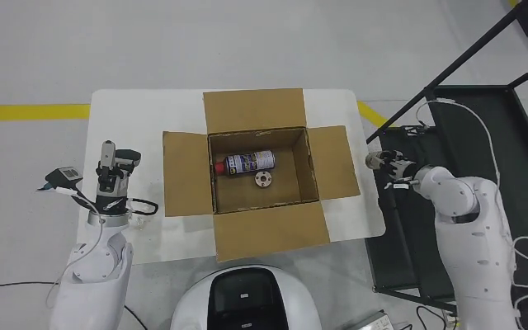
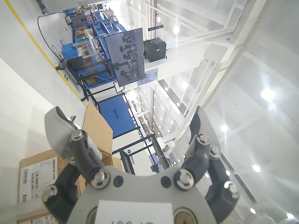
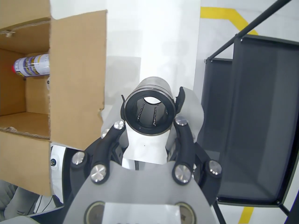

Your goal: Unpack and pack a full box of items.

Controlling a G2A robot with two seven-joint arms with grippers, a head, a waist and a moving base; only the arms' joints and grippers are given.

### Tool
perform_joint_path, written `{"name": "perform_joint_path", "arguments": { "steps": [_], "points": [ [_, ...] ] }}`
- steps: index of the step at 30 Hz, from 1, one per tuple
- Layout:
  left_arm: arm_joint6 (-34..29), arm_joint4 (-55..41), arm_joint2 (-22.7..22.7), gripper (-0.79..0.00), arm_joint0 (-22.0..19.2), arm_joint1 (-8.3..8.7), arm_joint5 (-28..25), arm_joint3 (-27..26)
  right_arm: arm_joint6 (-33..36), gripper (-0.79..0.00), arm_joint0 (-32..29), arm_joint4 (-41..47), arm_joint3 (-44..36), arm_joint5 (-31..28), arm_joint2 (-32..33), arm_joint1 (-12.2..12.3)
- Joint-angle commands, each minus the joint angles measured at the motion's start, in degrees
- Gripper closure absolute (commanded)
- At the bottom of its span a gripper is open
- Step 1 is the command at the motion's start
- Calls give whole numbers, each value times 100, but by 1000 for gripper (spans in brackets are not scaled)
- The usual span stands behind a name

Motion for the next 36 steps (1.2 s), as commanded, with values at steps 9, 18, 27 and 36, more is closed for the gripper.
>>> {"name": "perform_joint_path", "arguments": {
  "steps": [9,18,27,36],
  "points": [
    [1,0,0,-785,0,0,0,0,-135,0,928,-261,1601,129,-815,-23],
    [1,0,0,-785,0,0,0,0,-389,0,1562,-609,2501,419,-1434,-85],
    [1,0,0,-785,0,0,0,0,-595,0,1939,-637,3021,782,-1766,-150],
    [1,0,0,-785,0,0,0,0,-764,-274,1989,-454,3229,816,-1945,-193]
  ]
}}
